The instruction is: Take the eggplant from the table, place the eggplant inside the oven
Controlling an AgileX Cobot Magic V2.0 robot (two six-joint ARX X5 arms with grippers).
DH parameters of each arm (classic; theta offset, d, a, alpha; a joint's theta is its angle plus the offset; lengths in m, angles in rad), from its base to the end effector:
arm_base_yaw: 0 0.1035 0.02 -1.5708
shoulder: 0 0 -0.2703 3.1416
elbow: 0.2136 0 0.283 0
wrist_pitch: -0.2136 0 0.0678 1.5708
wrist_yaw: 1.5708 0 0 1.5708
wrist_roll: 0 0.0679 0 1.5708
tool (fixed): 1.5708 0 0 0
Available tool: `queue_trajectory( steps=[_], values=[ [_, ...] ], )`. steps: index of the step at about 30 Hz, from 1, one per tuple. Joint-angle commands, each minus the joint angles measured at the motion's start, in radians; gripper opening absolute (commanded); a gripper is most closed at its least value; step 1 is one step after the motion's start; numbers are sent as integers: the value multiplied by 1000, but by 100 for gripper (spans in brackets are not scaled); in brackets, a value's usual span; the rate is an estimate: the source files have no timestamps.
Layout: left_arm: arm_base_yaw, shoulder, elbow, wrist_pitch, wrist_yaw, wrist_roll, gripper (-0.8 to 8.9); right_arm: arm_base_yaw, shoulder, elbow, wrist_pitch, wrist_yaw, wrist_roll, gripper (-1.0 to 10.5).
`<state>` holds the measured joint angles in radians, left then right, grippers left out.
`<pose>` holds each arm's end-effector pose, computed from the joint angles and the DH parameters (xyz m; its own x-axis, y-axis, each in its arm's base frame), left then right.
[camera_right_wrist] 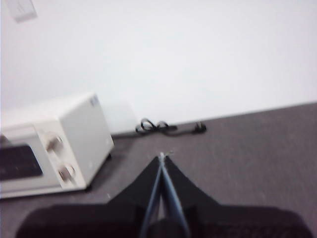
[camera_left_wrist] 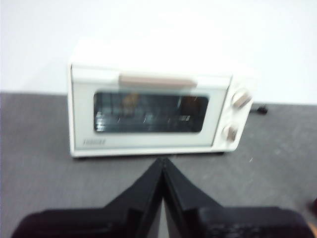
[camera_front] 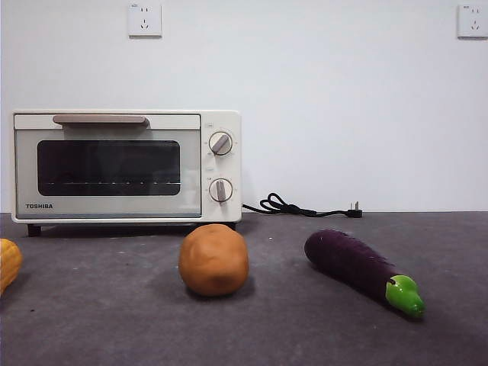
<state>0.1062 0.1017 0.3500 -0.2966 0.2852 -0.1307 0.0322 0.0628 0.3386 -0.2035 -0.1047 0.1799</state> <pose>0.1385 -0.0044 0.2506 0.9829 -0.1782 -0.0463 0.1699 0.9749 -0.1436 0.1347 0.0114 0.2633 0.9880 0.1364 0.0719 -0.1469 0.9742 0.1710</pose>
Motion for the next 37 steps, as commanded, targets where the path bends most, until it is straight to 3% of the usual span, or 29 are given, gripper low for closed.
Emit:
queue_trajectory(
  steps=[1, 12, 16, 19, 30, 37],
  values=[
    [-3, 43, 67, 5, 37, -28, -5, 0, 50, 91, -29, -5, 12, -8],
    [-5, 309, 417, -94, 166, -26, -5, 0, 361, 522, -304, -46, -14, -8],
    [-8, 419, 585, -169, 196, -19, -5, 0, 483, 700, -426, -97, -74, -8],
    [-13, 495, 718, -231, 198, -1, -5, 1, 568, 828, -502, -143, -108, -8],
    [-98, 706, 1181, -441, 154, 103, -5, 5, 789, 1197, -591, -341, -101, -8],
    [-99, 793, 1374, -532, 153, 109, -5, 65, 908, 1438, -723, -368, -106, -8]
  ],
)
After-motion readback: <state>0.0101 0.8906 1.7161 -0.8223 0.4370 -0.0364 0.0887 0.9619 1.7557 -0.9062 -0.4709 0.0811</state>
